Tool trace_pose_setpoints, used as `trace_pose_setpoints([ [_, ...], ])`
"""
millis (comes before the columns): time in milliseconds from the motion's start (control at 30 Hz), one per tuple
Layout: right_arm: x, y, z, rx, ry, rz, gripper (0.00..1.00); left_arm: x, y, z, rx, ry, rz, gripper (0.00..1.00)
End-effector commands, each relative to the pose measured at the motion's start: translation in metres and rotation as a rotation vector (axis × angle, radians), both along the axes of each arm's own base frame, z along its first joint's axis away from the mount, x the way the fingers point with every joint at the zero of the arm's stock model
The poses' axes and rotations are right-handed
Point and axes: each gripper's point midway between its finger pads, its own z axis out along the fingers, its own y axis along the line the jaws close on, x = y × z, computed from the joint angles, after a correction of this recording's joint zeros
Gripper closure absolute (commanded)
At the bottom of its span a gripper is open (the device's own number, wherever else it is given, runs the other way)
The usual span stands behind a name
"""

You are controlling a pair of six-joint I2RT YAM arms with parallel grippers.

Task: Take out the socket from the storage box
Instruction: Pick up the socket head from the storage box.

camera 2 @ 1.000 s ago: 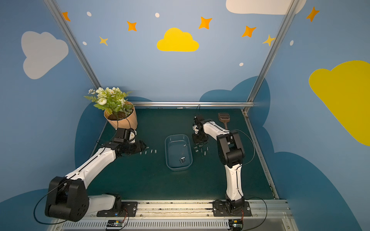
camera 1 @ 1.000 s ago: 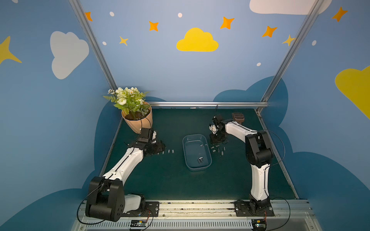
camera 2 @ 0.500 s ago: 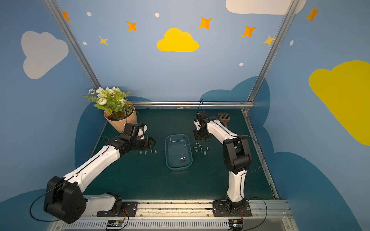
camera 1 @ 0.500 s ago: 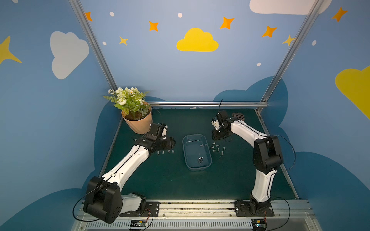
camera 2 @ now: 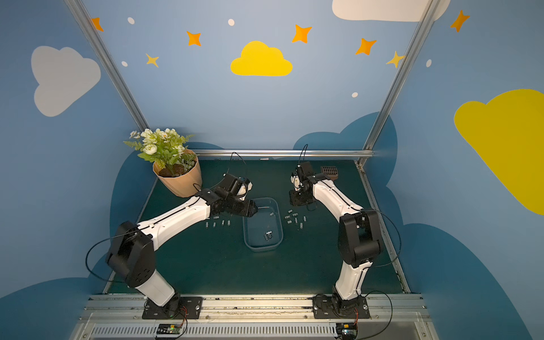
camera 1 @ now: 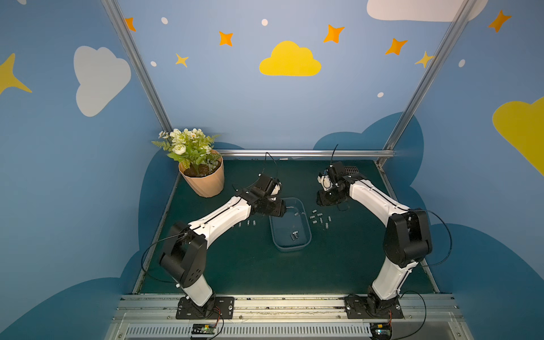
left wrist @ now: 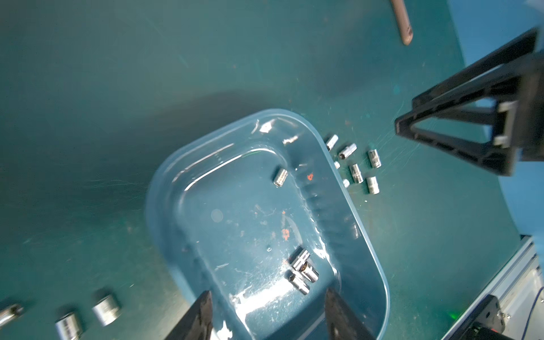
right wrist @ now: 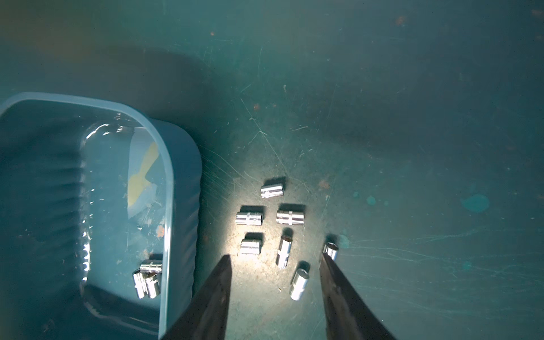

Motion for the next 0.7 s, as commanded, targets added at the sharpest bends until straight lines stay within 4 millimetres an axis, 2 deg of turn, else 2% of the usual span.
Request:
trace_pose_setpoints([
  [0, -0.005, -0.003, 0.008, 0.024, -0.009, -0.016, 0.50, 0.001, -0.012, -0.013, 0.034, 0.031, -0.055, 0.39],
  [233, -0.010, -0.010, 0.002, 0.031, 0.008, -0.033, 0.50, 0.016, -0.038, -0.041, 0.100, 0.051, -0.121, 0.45],
  [433, -0.012, -0.013, 0.001, 0.035, 0.013, -0.041, 0.50, 0.023, -0.051, -0.064, 0.155, 0.061, -0.173, 0.52],
  [667, -0.012, -0.017, -0.002, 0.039, 0.020, -0.050, 0.50, 0.029, -0.065, -0.082, 0.187, 0.054, -0.229, 0.54],
])
